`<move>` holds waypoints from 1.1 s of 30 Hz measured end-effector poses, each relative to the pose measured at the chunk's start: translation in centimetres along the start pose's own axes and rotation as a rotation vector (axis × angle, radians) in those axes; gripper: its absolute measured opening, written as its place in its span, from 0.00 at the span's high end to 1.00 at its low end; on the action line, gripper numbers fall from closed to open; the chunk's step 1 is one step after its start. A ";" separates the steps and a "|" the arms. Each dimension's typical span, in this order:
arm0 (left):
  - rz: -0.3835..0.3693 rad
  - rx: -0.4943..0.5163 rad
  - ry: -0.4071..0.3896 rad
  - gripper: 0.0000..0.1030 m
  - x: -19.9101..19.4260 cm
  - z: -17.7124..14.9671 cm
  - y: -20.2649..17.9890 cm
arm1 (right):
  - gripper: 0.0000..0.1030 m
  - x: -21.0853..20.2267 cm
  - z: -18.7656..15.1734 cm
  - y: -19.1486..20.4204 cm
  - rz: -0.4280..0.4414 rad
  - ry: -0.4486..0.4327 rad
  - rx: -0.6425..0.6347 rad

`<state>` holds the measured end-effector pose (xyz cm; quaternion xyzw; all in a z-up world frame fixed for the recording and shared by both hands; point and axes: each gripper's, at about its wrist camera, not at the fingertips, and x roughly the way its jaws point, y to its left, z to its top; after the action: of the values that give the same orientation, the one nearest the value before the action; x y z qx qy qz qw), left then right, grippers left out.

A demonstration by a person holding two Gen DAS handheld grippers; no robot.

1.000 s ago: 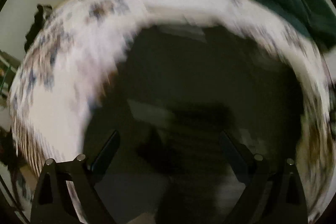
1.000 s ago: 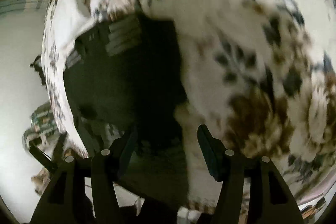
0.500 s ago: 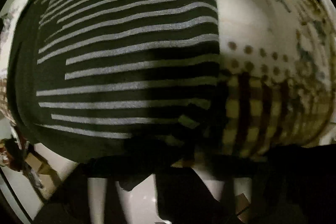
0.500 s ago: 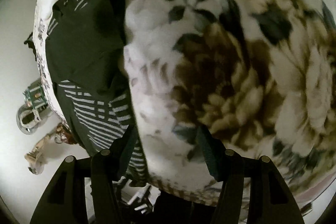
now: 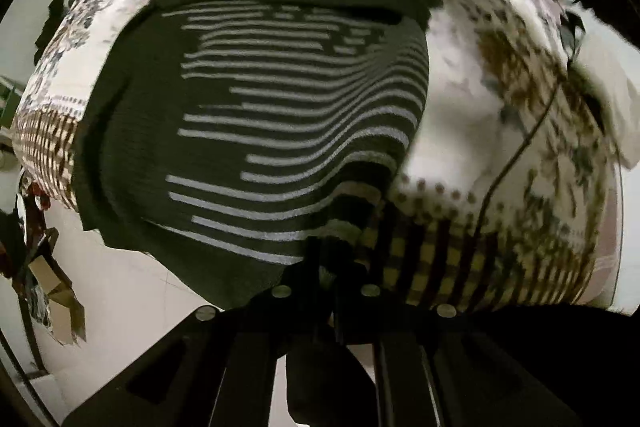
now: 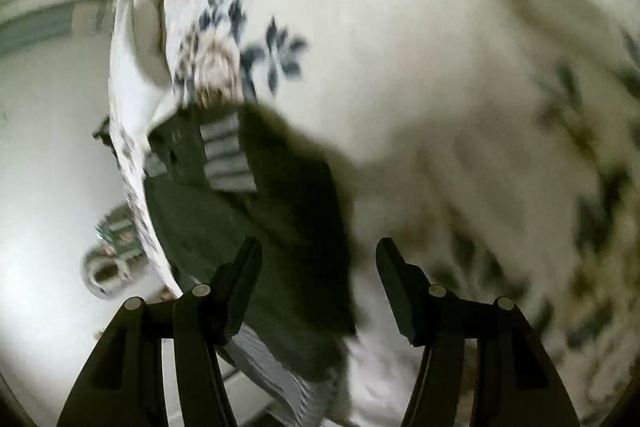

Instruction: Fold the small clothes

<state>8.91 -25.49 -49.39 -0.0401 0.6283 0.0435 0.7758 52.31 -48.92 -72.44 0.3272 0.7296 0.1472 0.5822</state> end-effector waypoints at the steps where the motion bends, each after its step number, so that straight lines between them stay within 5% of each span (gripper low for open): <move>1: -0.005 -0.012 -0.003 0.97 -0.3 0.0 0.0 | 0.53 0.5 0.3 0.1 0.004 0.004 0.003; 3: -0.019 -0.038 -0.012 0.97 -0.7 0.3 0.7 | 0.89 2.0 0.4 0.5 0.035 0.046 0.025; 10: -0.057 -0.135 -0.049 0.98 -2.6 0.7 6.7 | 0.94 0.0 -2.0 6.6 -0.056 -0.043 -0.063; 17: -0.118 -0.287 -0.095 0.98 -4.6 1.6 16.4 | 0.95 -1.0 -3.0 20.5 -0.155 -0.115 -0.165; 22: -0.163 -0.432 -0.108 0.98 -4.4 1.3 23.2 | 0.95 4.4 -3.7 32.7 -0.225 -0.114 -0.289; 27: -0.175 -0.537 -0.102 0.98 -2.2 -0.1 29.1 | 0.95 14.6 -4.0 44.2 -0.325 -0.077 -0.439; 33: -0.234 -0.698 -0.059 0.98 3.0 -2.5 34.8 | 0.95 27.5 -3.9 51.3 -0.491 -0.021 -0.534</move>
<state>3.01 8.78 -53.07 -0.3727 0.5440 0.1671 0.7330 61.34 7.67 -61.55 -0.0201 0.7162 0.1851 0.6726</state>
